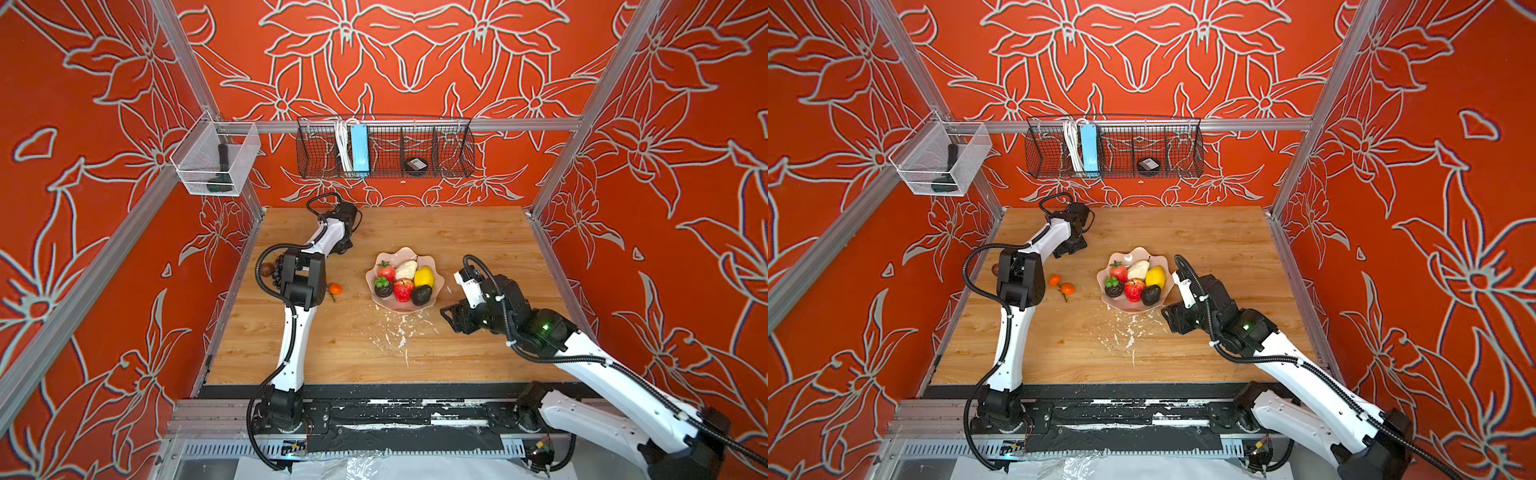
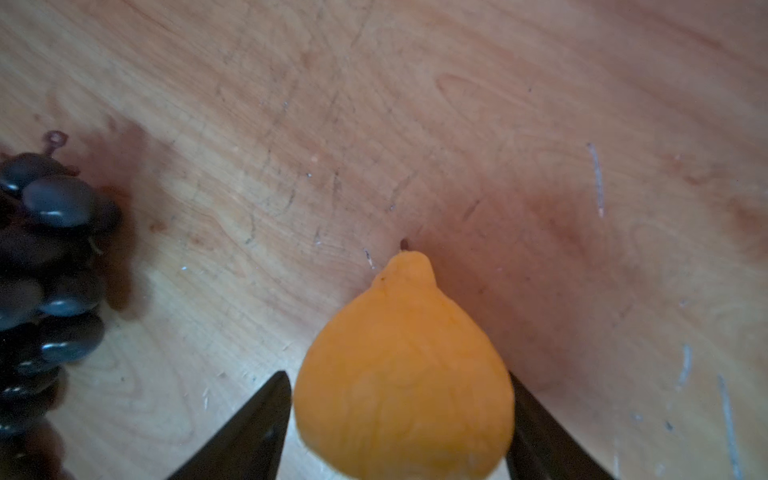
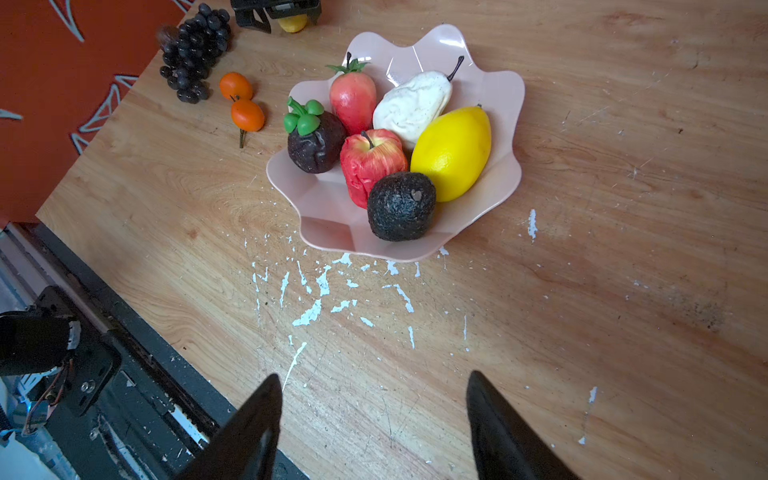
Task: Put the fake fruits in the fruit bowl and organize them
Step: 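Lower the left gripper around the small yellow fruit and close it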
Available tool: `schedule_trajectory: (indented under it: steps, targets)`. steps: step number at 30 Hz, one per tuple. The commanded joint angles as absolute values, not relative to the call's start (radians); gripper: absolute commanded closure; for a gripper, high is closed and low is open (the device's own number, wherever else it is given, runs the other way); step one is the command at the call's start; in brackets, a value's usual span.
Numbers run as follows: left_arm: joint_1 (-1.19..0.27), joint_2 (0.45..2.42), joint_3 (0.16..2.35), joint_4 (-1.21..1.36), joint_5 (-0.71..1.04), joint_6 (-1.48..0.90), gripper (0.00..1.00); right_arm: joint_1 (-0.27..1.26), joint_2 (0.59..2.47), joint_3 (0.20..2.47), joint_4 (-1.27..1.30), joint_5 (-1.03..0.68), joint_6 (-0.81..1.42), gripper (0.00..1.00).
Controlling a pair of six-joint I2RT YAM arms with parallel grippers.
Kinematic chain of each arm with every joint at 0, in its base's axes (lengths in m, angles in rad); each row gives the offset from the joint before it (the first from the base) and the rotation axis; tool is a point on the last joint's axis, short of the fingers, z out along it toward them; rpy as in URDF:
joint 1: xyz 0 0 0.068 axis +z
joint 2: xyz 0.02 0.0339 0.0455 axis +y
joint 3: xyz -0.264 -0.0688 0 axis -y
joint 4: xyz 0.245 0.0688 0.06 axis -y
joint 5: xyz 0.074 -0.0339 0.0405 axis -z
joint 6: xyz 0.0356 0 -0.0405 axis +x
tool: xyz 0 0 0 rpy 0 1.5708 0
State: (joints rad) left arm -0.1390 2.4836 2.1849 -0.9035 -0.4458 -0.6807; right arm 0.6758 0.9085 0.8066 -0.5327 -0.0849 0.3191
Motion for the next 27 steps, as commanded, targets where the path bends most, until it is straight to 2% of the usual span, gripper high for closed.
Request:
schedule_trajectory:
  steps: [1,12,15,18,24,27]
  targets:
    - [-0.120,2.478,2.239,-0.919,-0.444,-0.691,0.22,0.680,0.906,0.799,-0.517,-0.088,0.328,0.29]
    - [-0.113,2.504,2.252,-0.919,-0.415,-0.689,0.29,0.680,0.928,0.807,-0.516,-0.092,0.327,0.29]
    - [-0.114,2.499,2.245,-0.923,-0.401,-0.693,0.21,0.680,0.933,0.808,-0.515,-0.092,0.327,0.29]
    - [-0.114,2.493,2.231,-0.919,-0.397,-0.695,0.20,0.680,0.935,0.808,-0.515,-0.092,0.327,0.29]
    - [-0.113,2.500,2.231,-0.920,-0.403,-0.687,0.28,0.680,0.938,0.808,-0.520,-0.089,0.327,0.29]
    - [-0.114,2.499,2.230,-0.922,-0.400,-0.688,0.29,0.679,0.937,0.807,-0.522,-0.086,0.327,0.29]
